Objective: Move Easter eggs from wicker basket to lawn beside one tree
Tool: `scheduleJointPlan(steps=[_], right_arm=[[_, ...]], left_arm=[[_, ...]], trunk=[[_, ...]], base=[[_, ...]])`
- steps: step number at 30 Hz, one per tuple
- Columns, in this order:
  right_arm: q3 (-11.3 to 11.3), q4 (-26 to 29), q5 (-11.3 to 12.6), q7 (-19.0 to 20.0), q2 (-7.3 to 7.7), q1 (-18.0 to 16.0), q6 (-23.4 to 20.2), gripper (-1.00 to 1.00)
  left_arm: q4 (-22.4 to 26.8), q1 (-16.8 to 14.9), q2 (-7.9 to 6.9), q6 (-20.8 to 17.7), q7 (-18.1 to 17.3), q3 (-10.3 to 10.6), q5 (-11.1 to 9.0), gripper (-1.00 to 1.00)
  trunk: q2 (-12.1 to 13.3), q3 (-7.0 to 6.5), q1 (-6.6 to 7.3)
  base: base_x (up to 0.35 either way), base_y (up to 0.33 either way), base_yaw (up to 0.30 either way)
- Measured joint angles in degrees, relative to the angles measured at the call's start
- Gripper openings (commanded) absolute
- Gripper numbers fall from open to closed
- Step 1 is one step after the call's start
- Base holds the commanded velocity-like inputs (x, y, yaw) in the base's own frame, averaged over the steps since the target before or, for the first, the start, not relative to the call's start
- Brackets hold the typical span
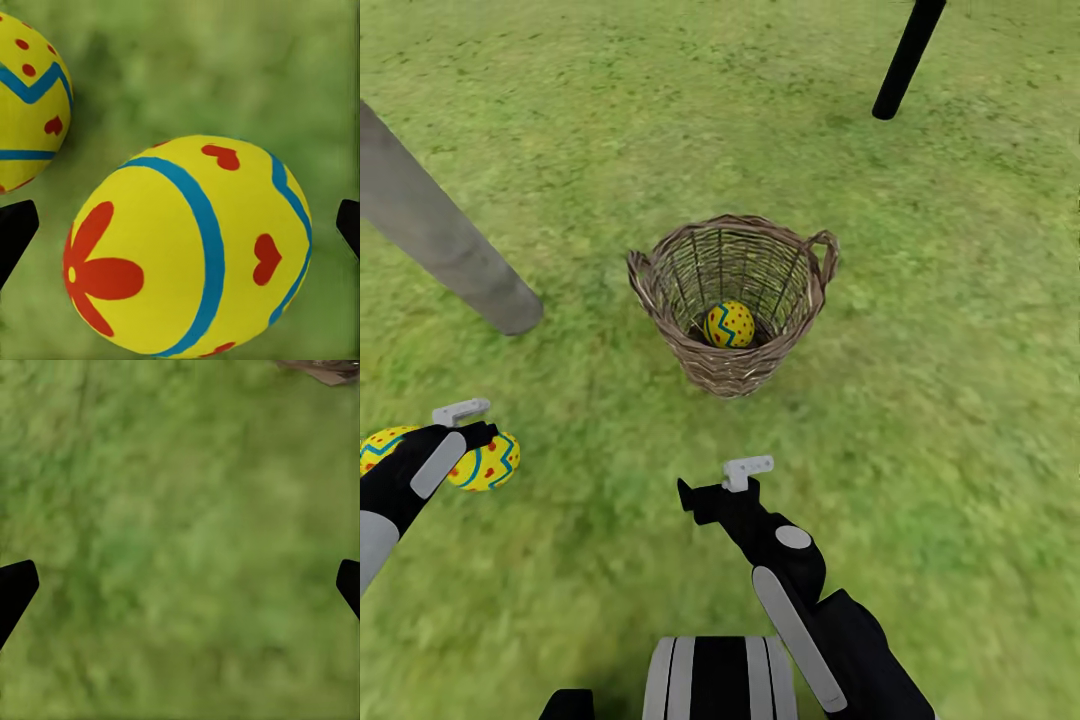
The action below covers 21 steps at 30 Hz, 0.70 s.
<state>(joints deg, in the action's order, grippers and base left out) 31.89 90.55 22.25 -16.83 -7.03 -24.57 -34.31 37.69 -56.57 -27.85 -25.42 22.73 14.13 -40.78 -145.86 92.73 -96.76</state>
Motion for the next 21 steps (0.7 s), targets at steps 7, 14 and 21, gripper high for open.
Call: scheduleJointPlan(steps=[7,14,21], right_arm=[[1.0,0.0,0.04,0.18,0.12,0.0,0.38,1.0],[1.77,0.0,-0.05,0.03,0.14,0.0,0.55,1.0],[1.92,0.0,-0.01,0.08,0.17,0.0,0.7,1.0]], left_arm=[[0.0,0.0,0.07,0.0,0.0,0.03,0.0,1.0],[0.0,0.0,0.13,0.0,0.0,0.04,0.0,1.0],[0.0,0.0,0.17,0.0,0.0,0.02,0.0,1.0]], trunk=[[0.09,-1.55,0.18],[0.19,-3.1,0.36],[0.28,-4.65,0.54]], base=[[0.0,0.0,0.0],[0.0,0.0,0.0],[0.0,0.0,0.0]])
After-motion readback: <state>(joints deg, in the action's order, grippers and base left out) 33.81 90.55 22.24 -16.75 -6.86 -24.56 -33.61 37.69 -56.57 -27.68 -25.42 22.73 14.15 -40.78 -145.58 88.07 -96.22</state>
